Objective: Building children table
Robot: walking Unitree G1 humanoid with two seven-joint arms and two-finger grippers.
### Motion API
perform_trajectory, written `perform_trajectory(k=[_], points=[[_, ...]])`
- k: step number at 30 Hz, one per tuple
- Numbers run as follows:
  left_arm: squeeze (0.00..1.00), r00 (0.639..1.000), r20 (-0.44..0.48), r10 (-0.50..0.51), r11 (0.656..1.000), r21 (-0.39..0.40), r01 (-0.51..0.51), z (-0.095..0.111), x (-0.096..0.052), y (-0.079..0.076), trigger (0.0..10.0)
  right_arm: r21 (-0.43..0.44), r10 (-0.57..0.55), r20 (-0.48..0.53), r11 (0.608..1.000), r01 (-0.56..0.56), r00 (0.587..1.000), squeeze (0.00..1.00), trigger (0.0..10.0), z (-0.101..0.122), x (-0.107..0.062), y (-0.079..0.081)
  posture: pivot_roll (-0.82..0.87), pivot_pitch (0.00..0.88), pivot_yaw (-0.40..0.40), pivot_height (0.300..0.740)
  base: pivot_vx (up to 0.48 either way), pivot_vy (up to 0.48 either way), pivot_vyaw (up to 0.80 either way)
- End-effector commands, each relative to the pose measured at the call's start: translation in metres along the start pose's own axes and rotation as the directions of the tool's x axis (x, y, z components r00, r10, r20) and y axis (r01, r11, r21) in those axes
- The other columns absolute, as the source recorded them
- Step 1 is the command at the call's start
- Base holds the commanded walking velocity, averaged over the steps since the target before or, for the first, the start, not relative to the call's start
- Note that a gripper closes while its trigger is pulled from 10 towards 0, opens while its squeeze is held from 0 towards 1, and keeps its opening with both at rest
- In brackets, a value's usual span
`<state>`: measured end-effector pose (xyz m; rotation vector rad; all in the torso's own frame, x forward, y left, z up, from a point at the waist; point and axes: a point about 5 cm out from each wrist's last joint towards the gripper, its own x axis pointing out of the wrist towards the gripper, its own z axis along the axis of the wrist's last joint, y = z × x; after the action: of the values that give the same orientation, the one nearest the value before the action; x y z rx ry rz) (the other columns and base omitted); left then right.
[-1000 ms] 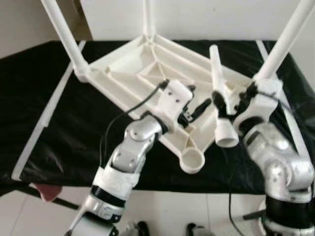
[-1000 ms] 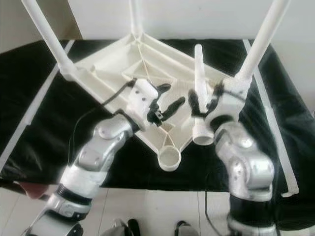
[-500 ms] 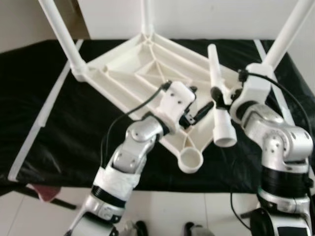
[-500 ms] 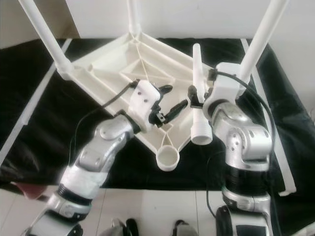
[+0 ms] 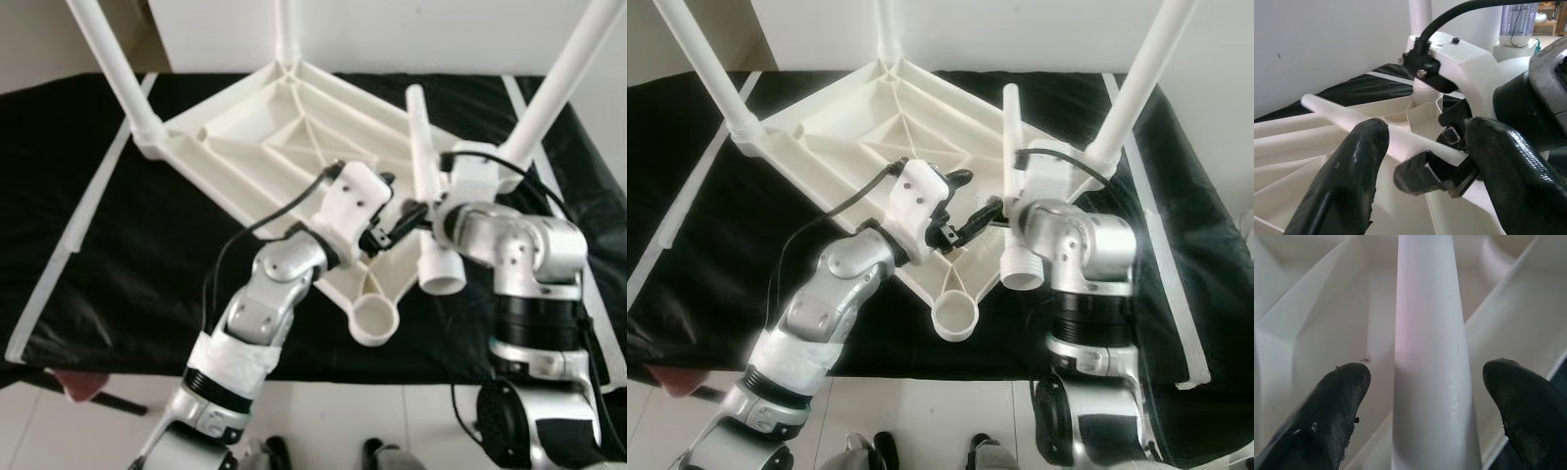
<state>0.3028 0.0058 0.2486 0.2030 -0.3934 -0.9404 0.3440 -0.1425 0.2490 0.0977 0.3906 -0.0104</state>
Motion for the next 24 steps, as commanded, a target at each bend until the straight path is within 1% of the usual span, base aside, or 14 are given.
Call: perform_trajectory(k=[1,2,4,5,7,11,16,18,19,20,21,22,23,24], points=[[0.00,1.000,-0.011,0.003,1.000,0.005,-0.003,-0.001,-0.001,-0.002,10.0,0.007,0.005,-0.114,1.000,-0.004,0.994,0.00,10.0,-0.018,0.007,0.003,-0.15,0.223,0.013,0.740,0.000,0.000,0.00],[0.00,1.000,-0.009,0.004,1.000,0.004,-0.004,-0.001,0.000,-0.002,10.0,0.037,0.011,-0.156,0.999,-0.006,0.988,0.00,3.9,-0.024,0.010,0.004,-0.15,0.226,0.015,0.740,0.000,0.000,0.00],[0.00,1.000,-0.007,0.004,1.000,0.005,-0.004,-0.001,0.000,-0.002,10.0,0.055,0.023,-0.177,0.998,-0.013,0.984,0.00,3.9,-0.028,0.012,0.006,-0.15,0.226,0.015,0.740,0.000,0.000,0.00],[0.00,1.000,-0.006,0.004,1.000,0.006,-0.004,-0.001,0.000,-0.002,10.0,0.082,0.024,-0.204,0.997,-0.007,0.979,0.00,0.0,-0.032,0.013,0.005,-0.15,0.227,0.015,0.740,0.000,0.000,0.00],[0.00,1.000,-0.006,0.003,1.000,0.007,-0.003,0.000,0.000,-0.002,10.0,0.099,0.023,-0.223,0.995,0.000,0.975,0.00,0.0,-0.035,0.014,0.004,-0.15,0.227,0.015,0.740,0.000,0.000,0.00],[0.00,1.000,-0.006,0.009,1.000,0.002,-0.009,0.000,0.000,-0.001,10.0,0.193,0.030,-0.294,0.981,0.028,0.955,0.00,0.0,-0.042,0.017,-0.005,-0.15,0.224,0.015,0.740,0.000,0.000,0.00],[0.00,1.000,-0.005,0.009,1.000,0.002,-0.009,0.000,0.000,-0.001,10.0,0.240,0.034,-0.316,0.970,0.045,0.948,0.00,0.0,-0.042,0.020,-0.010,-0.15,0.226,0.017,0.740,0.000,0.000,0.00],[0.00,1.000,-0.002,0.010,1.000,0.004,-0.010,0.001,0.000,0.000,10.0,0.251,0.042,-0.273,0.967,0.029,0.961,0.00,0.0,-0.034,0.019,-0.010,-0.15,0.227,0.016,0.740,0.000,0.000,0.00],[0.00,1.000,0.000,0.016,1.000,0.000,-0.016,0.002,0.000,0.001,10.0,0.251,0.052,-0.223,0.968,0.005,0.973,0.00,0.0,-0.026,0.016,-0.010,-0.15,0.227,0.017,0.740,0.000,0.000,0.00],[0.00,1.000,0.000,0.016,1.000,0.000,-0.016,0.002,0.000,0.001,10.0,0.251,0.052,-0.223,0.968,0.005,0.973,0.00,0.0,-0.026,0.016,-0.010,-0.15,0.227,0.017,0.740,0.000,0.000,0.00],[0.00,1.000,0.003,0.022,1.000,-0.007,-0.022,0.002,0.000,0.002,10.0,0.251,0.067,-0.150,0.968,-0.027,0.986,0.00,0.0,-0.017,0.013,-0.008,-0.15,0.225,0.016,0.740,0.000,0.000,0.00],[0.00,0.999,0.009,0.031,0.999,-0.028,-0.031,0.003,0.000,0.003,10.0,0.230,0.075,-0.080,0.972,-0.055,0.994,0.00,9.6,-0.007,0.007,-0.007,-0.15,0.225,0.015,0.740,0.000,0.000,0.00],[0.00,0.999,0.021,0.041,0.997,-0.071,-0.040,0.005,0.000,0.005,10.0,0.209,0.094,0.034,0.973,-0.099,0.995,0.00,10.0,0.005,0.000,-0.005,-0.15,0.225,0.015,0.740,0.000,0.000,0.00],[0.00,0.999,0.029,0.046,0.994,-0.105,-0.042,0.007,0.001,0.007,10.0,0.191,0.116,0.116,0.972,-0.136,0.986,0.00,10.0,0.013,-0.005,-0.003,-0.15,0.225,0.015,0.740,0.000,0.000,0.00]])
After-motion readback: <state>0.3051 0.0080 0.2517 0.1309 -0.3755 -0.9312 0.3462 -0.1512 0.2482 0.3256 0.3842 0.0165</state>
